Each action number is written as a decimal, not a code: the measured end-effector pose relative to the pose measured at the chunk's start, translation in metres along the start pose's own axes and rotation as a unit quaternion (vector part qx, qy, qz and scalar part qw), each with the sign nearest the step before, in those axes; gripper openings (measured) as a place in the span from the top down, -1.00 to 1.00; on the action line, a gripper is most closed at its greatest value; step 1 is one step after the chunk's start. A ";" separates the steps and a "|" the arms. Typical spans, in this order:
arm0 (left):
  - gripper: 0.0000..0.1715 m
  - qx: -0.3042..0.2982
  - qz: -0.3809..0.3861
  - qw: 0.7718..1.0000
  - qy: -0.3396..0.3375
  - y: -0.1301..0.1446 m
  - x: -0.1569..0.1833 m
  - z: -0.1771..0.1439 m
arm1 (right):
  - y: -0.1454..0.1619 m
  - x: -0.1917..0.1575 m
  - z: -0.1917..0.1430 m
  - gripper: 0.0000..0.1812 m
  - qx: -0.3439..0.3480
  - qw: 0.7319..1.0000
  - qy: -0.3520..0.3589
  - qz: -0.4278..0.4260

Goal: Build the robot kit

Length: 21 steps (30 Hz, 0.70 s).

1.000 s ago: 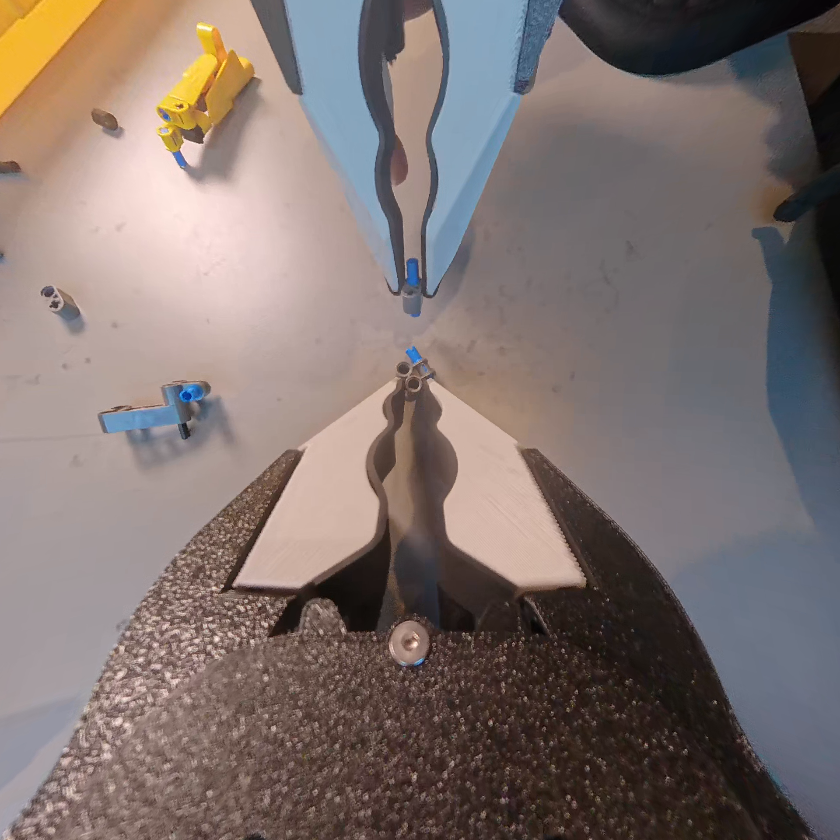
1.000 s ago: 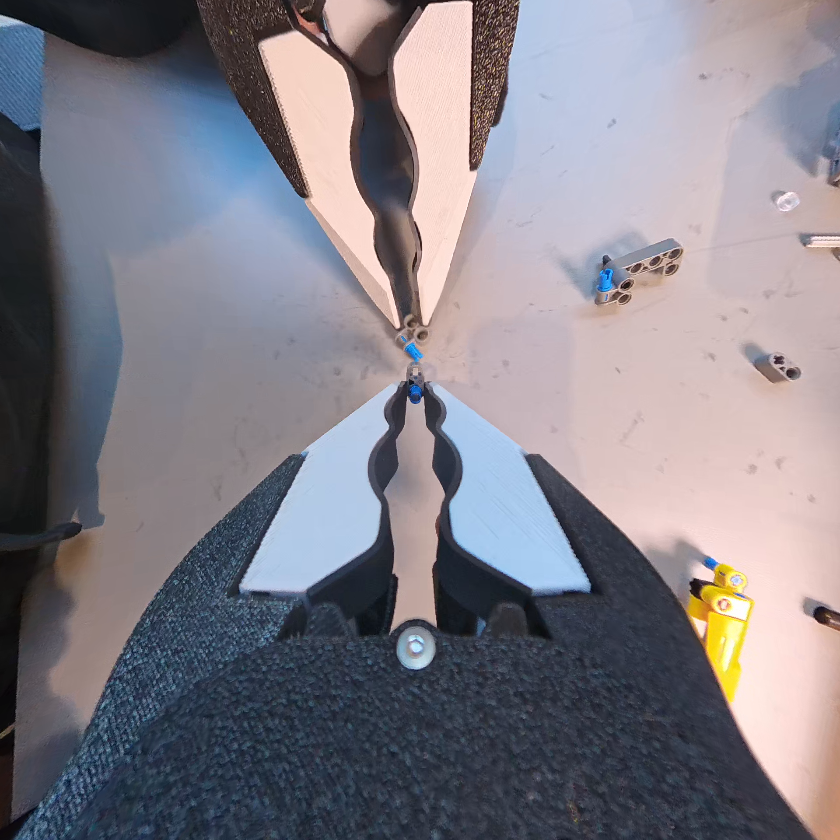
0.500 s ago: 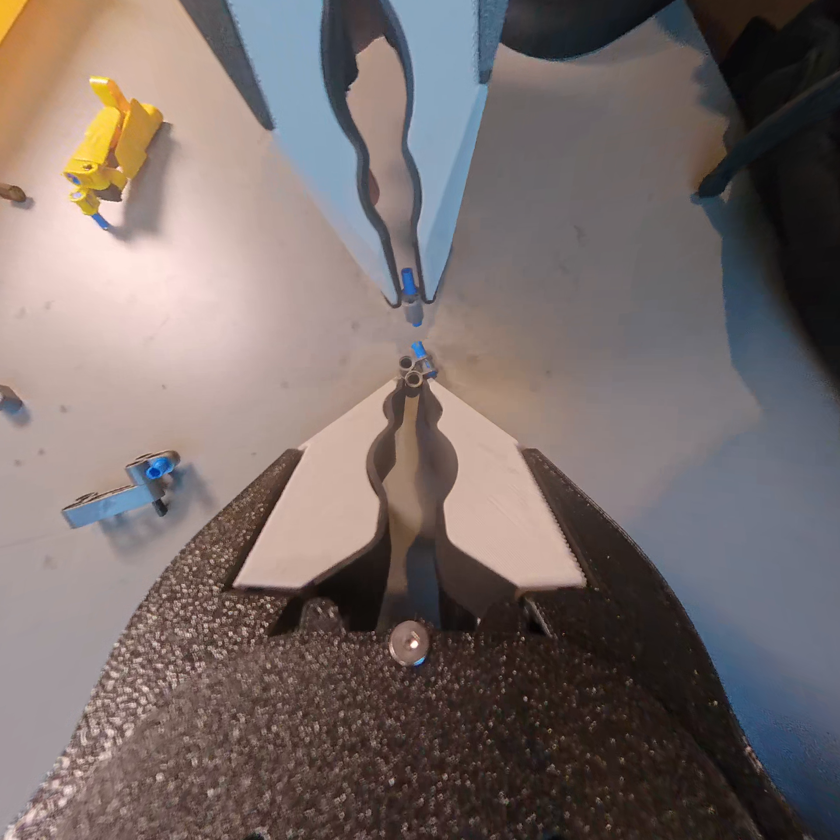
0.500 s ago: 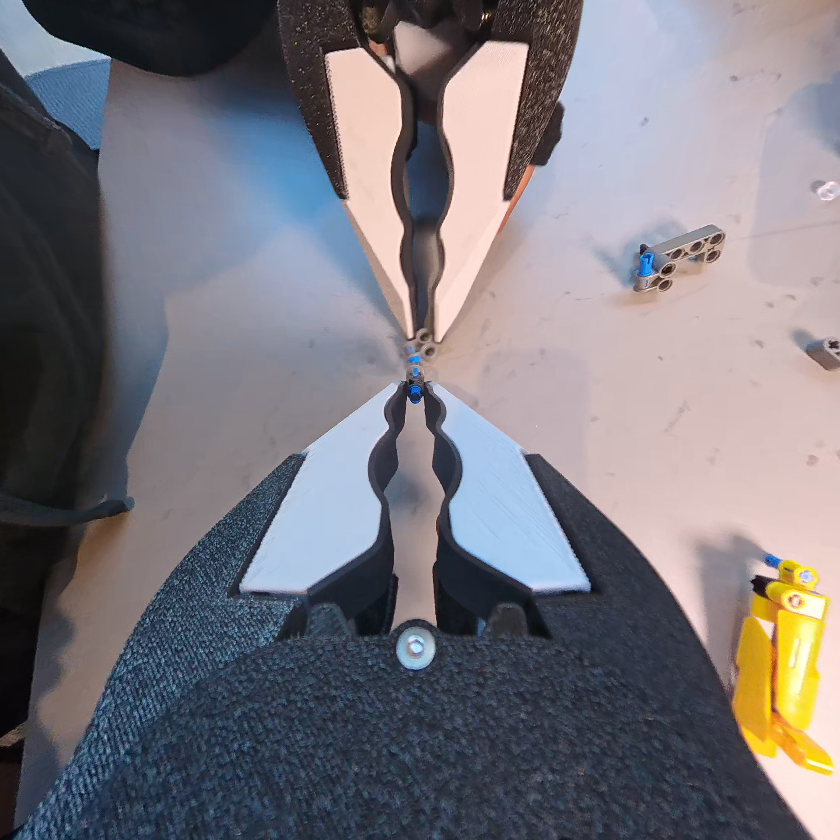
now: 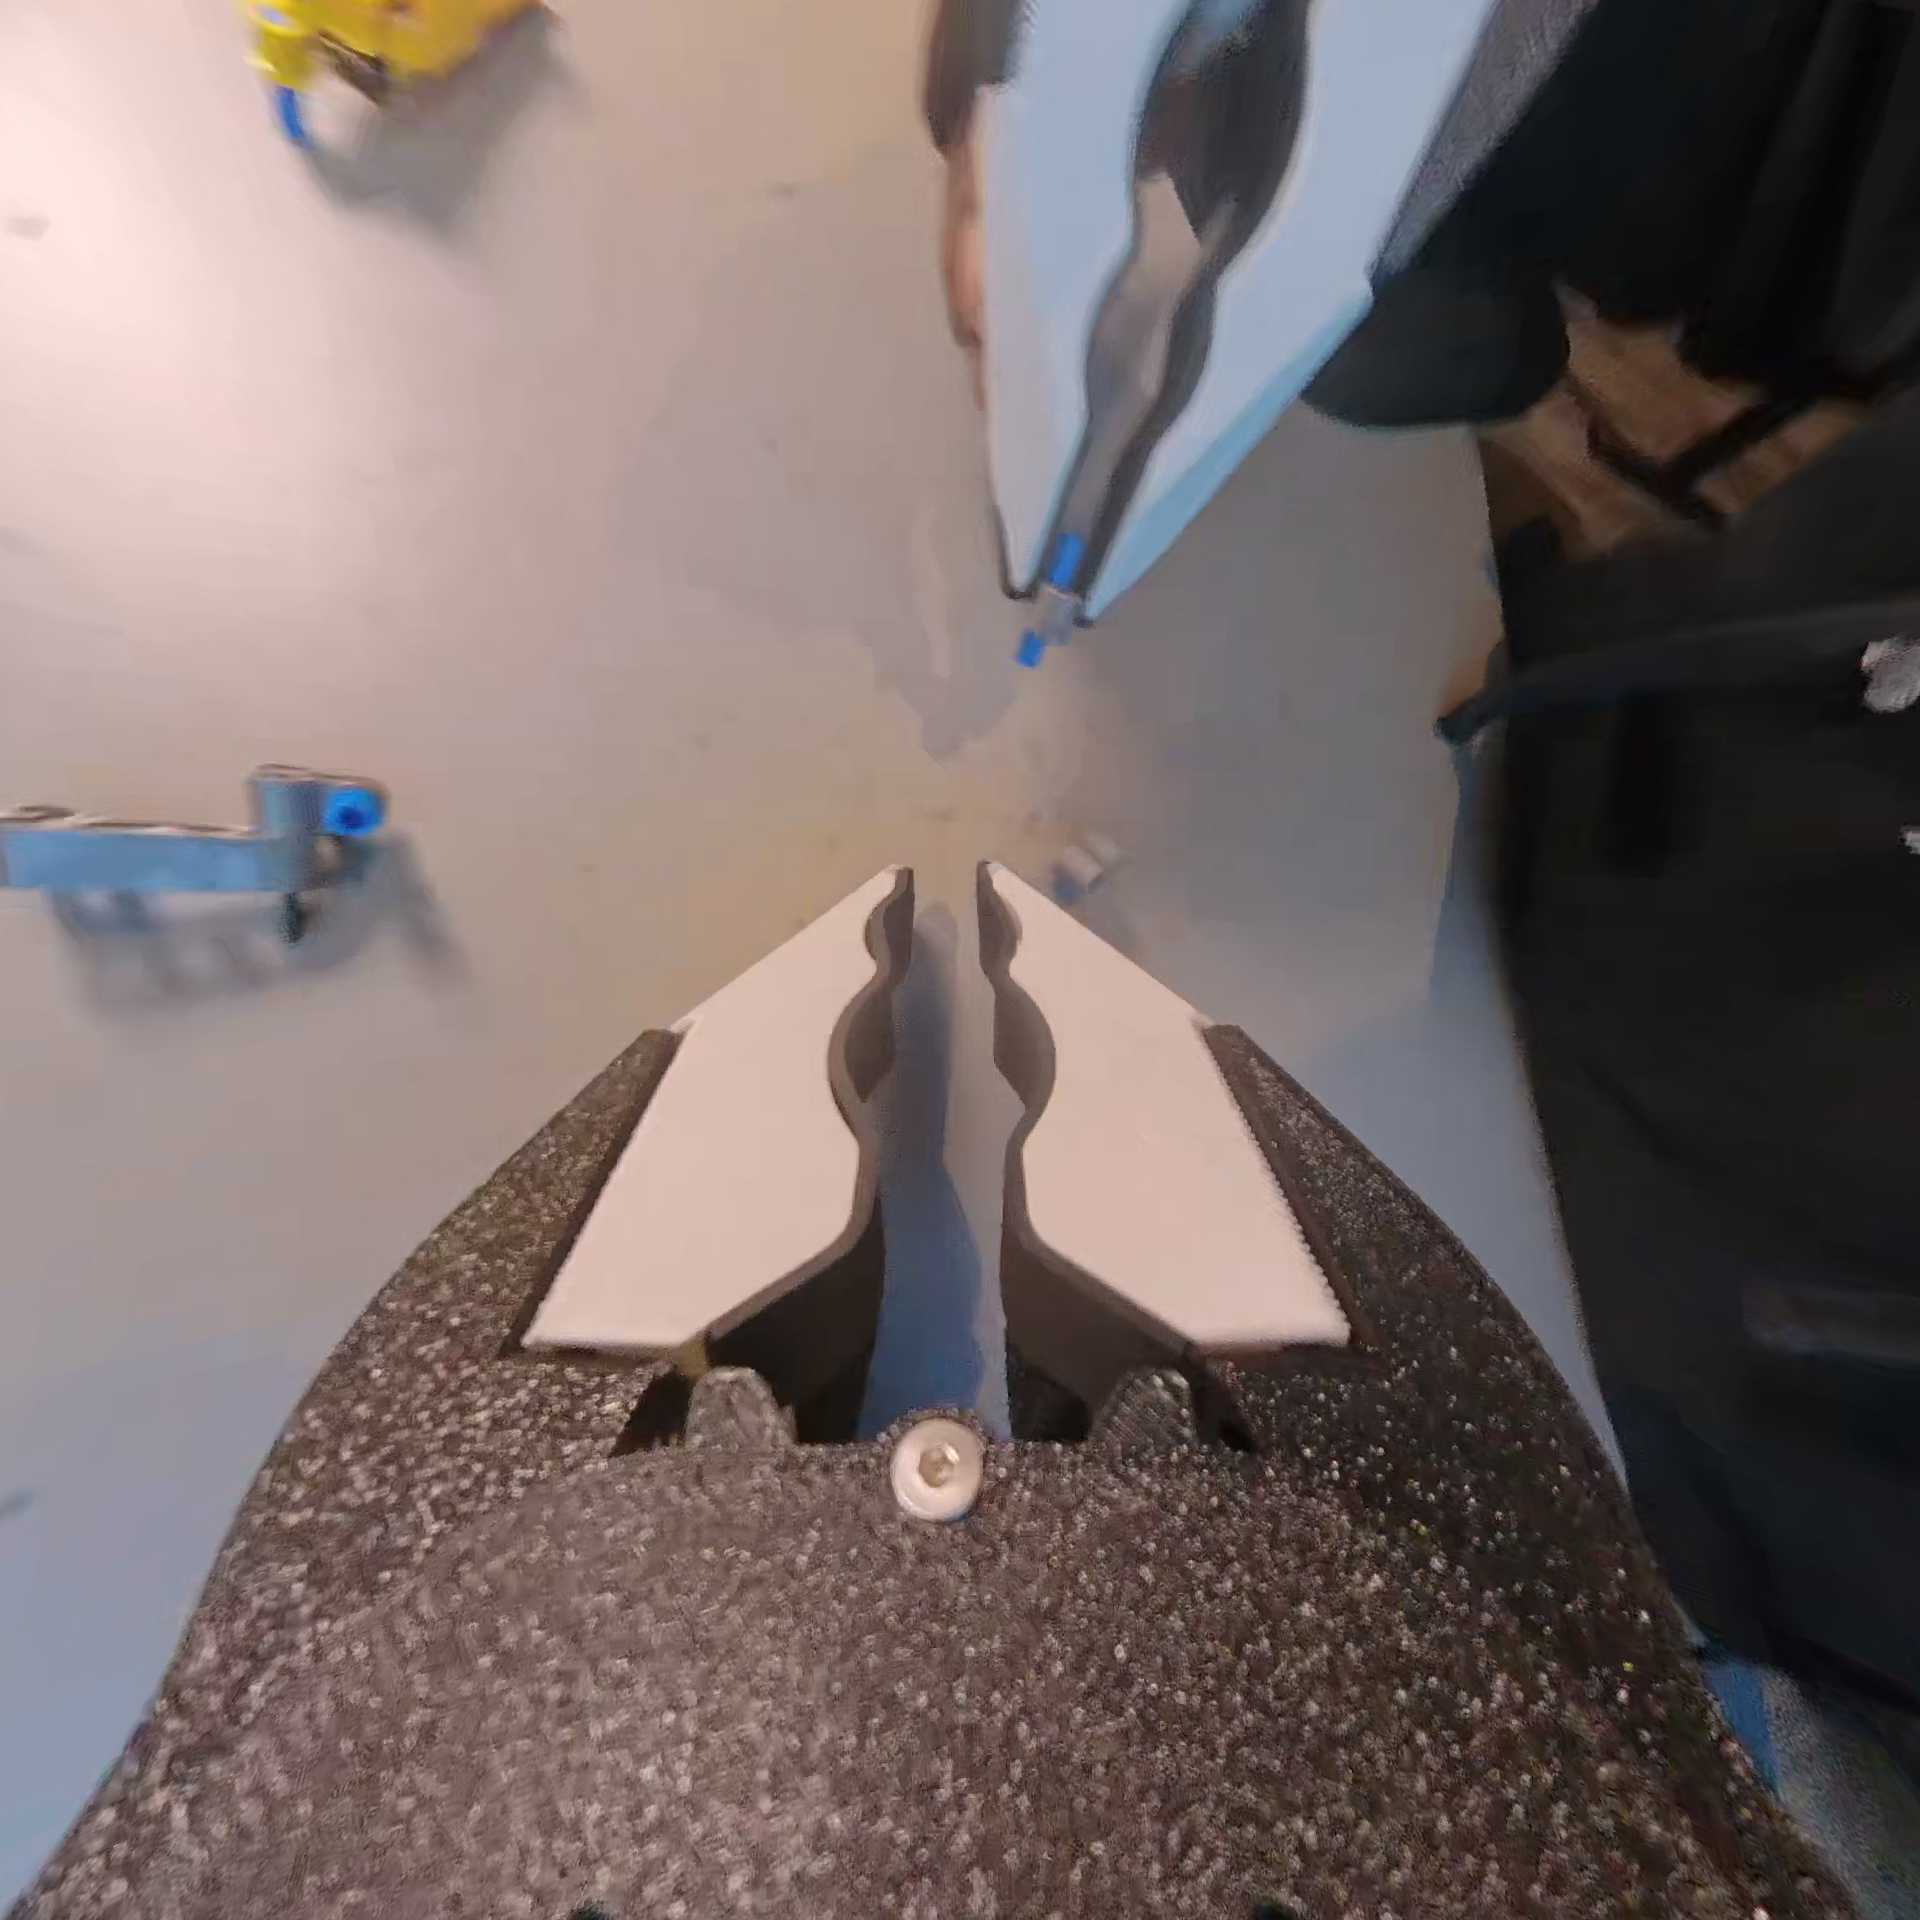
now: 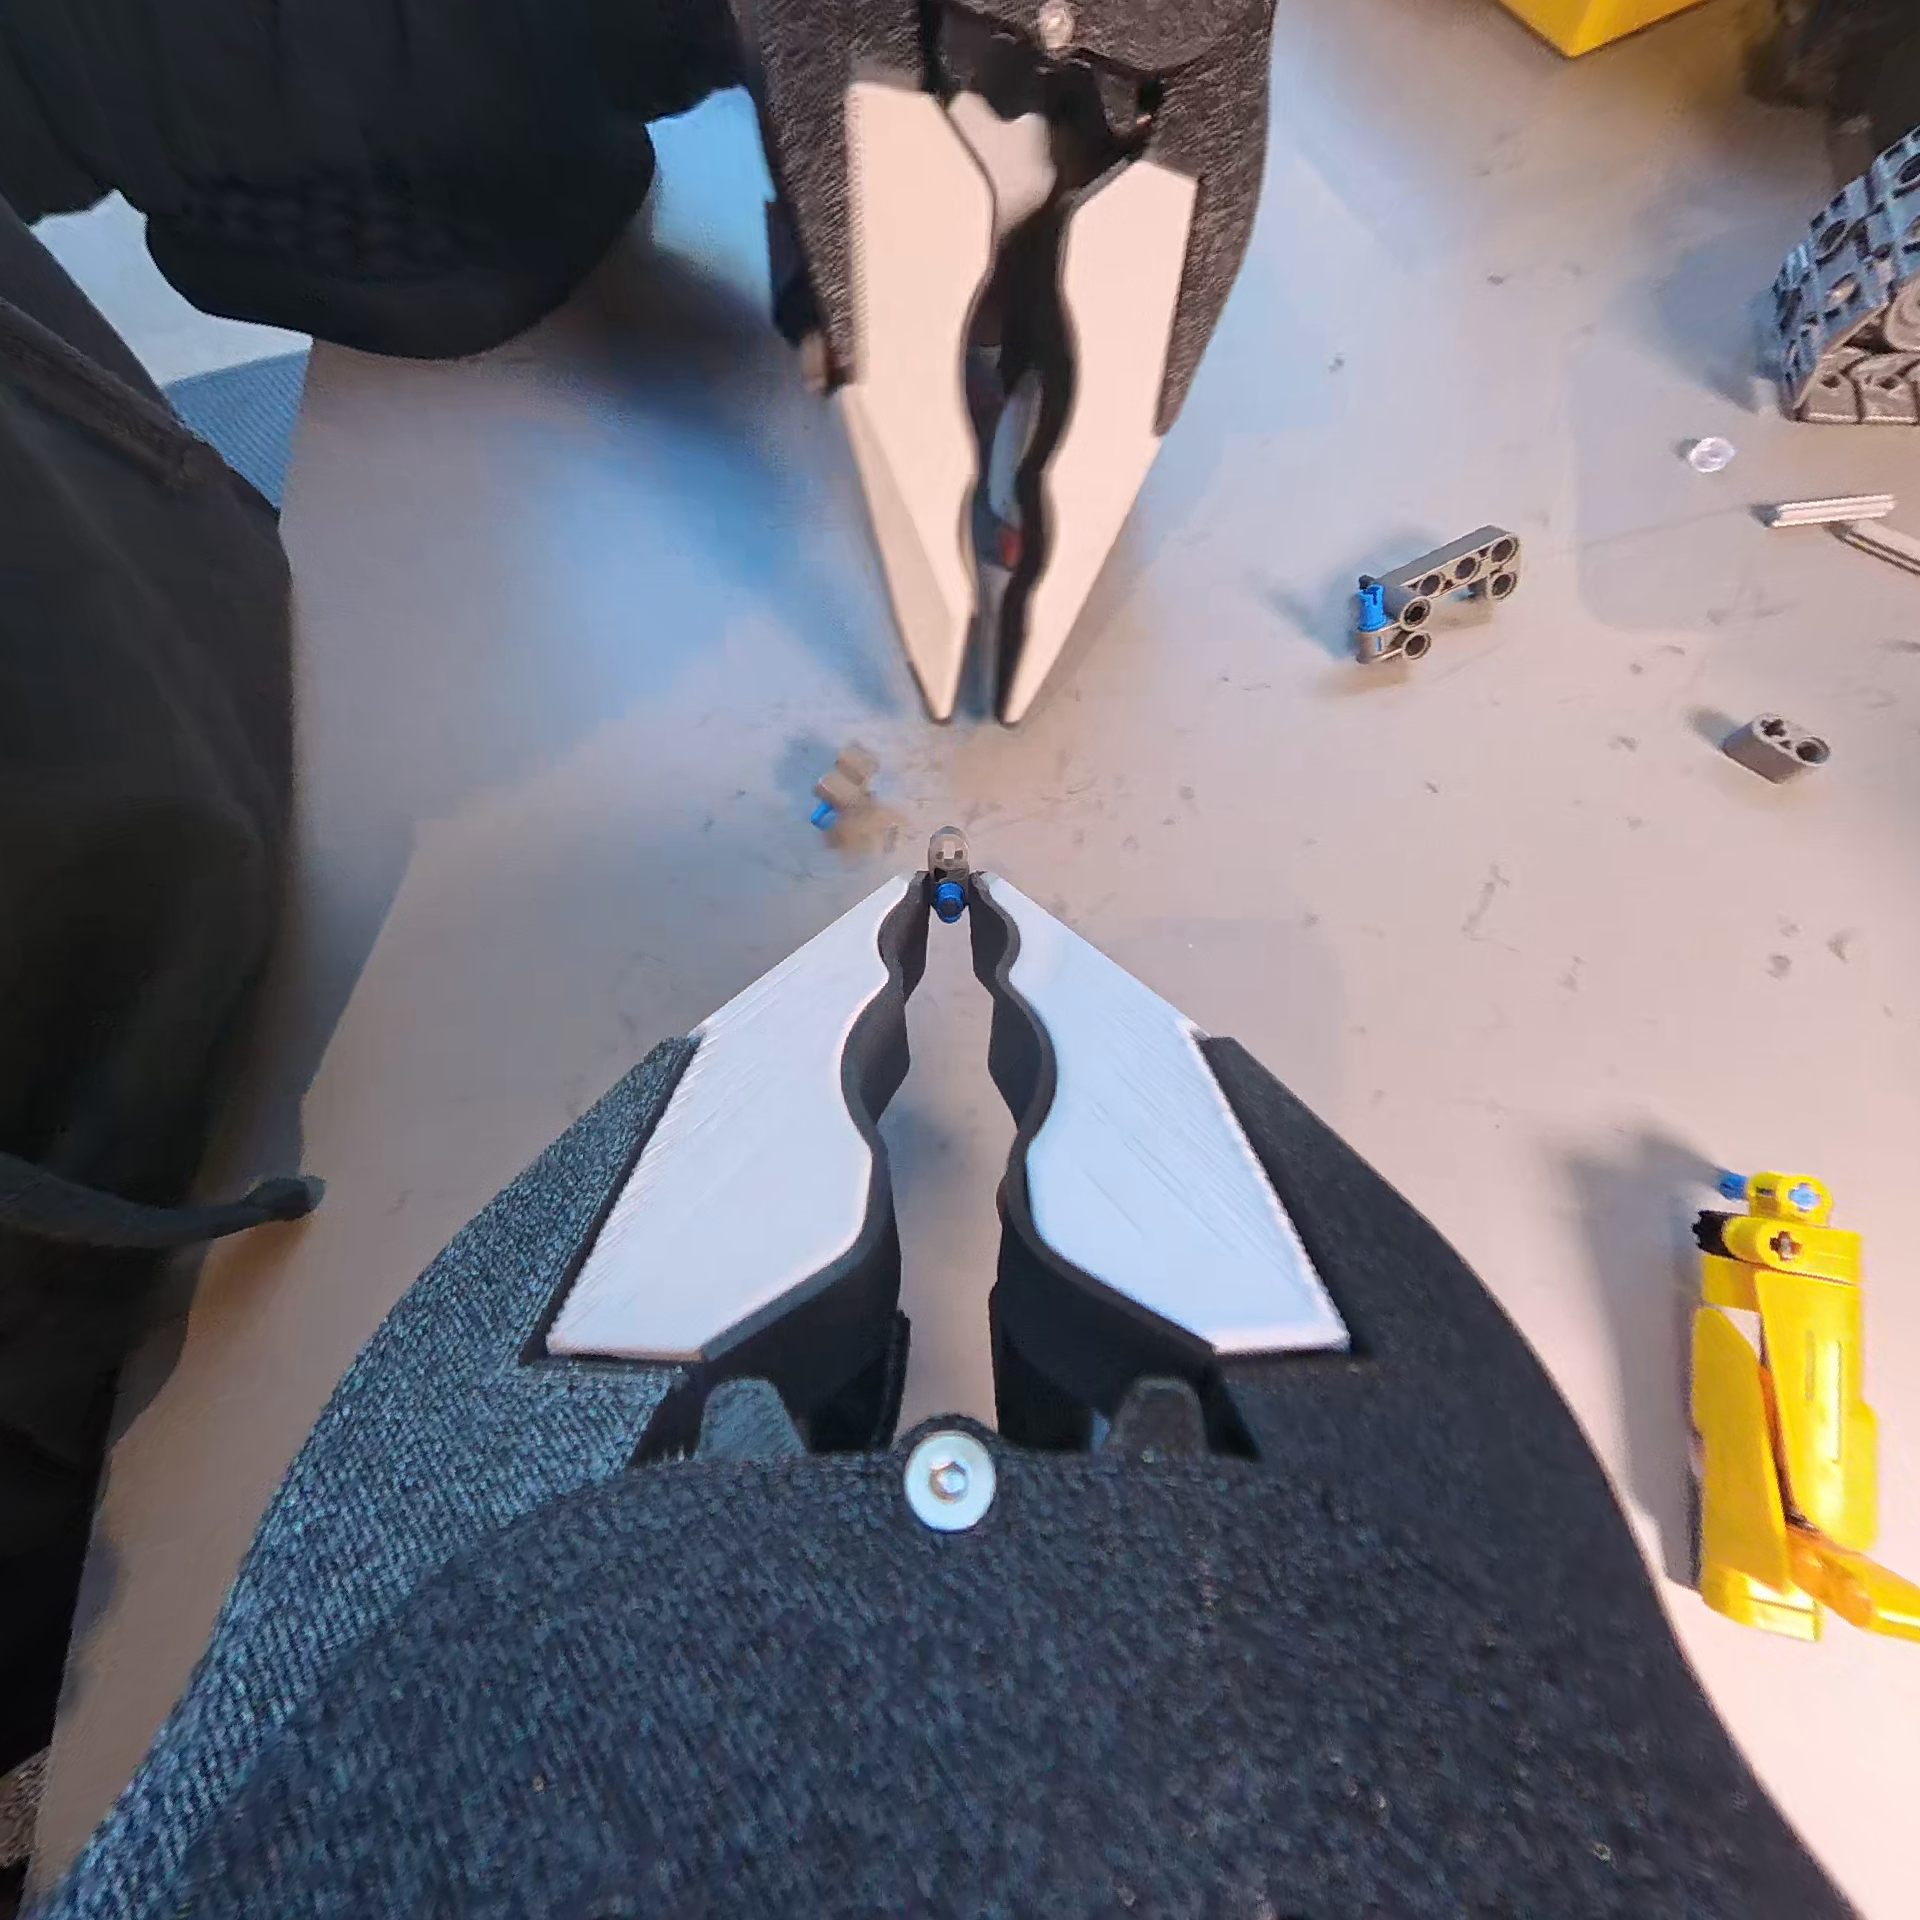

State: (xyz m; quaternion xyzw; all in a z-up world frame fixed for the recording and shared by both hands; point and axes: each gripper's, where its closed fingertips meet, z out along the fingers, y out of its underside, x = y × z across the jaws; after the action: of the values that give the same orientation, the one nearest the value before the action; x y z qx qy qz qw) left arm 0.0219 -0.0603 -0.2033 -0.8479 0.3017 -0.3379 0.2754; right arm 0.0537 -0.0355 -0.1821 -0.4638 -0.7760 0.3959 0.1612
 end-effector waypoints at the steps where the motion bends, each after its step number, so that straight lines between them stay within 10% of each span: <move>1: 0.84 0.014 -0.019 1.000 -0.010 -0.004 -0.007 -0.003 | 0.000 0.000 0.000 0.92 0.001 1.000 0.001 -0.001; 21: 0.70 -0.058 0.176 0.976 -0.116 0.004 0.019 0.022 | 0.002 0.010 -0.006 0.92 0.015 1.000 0.024 0.000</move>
State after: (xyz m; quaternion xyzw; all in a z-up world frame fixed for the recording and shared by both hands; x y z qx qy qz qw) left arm 0.0478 -0.0700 -0.2115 -0.8294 0.4315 -0.1655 0.3139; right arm 0.0530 -0.0234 -0.1807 -0.4707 -0.7661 0.3958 0.1868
